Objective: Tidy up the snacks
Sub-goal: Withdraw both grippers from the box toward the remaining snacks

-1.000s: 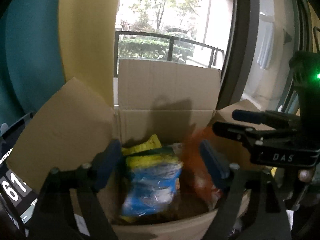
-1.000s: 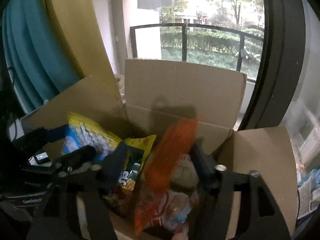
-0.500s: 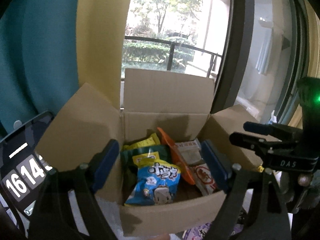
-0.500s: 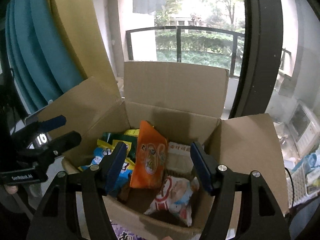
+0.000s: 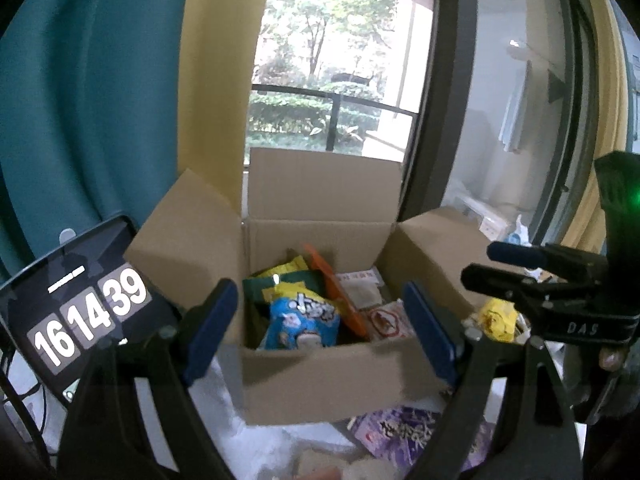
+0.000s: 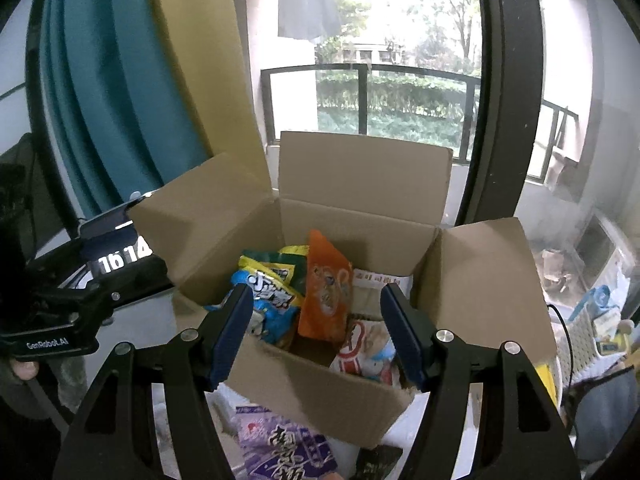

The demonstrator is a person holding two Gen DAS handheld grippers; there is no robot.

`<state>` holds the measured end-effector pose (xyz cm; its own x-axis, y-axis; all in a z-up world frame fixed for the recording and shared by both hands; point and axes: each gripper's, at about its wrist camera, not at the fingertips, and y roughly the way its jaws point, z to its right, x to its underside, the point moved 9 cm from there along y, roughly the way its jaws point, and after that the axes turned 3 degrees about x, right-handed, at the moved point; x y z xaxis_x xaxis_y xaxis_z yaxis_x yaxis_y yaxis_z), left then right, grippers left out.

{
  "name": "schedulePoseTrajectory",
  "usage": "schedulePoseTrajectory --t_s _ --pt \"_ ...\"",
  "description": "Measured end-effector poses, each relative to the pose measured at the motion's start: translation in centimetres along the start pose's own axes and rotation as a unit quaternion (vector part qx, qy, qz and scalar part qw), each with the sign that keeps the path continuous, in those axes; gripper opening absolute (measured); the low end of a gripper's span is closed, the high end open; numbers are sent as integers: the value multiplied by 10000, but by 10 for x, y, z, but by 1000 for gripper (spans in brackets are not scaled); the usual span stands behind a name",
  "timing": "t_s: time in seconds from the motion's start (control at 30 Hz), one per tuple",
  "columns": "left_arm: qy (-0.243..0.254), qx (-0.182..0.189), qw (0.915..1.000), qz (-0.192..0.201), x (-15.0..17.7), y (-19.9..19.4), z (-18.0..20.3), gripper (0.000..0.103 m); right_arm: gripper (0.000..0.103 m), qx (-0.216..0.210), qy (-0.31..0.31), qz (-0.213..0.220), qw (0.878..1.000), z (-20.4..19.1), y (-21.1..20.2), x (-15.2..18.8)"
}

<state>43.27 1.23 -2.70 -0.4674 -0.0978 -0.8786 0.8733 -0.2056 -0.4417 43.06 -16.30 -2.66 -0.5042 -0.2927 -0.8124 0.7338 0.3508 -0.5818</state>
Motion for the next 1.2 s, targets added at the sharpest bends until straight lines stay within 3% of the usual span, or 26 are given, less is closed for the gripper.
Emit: schedulePoseTrajectory --t_s 0.73,1.2 --pt "20 97 9999 -35 56 -70 13 86 69 -133 -56 100 9998 -46 -70 54" --pt "-337 -55 9986 -407 124 -85 -26 86 69 -431 33 -412 9982 -94 -58 116"
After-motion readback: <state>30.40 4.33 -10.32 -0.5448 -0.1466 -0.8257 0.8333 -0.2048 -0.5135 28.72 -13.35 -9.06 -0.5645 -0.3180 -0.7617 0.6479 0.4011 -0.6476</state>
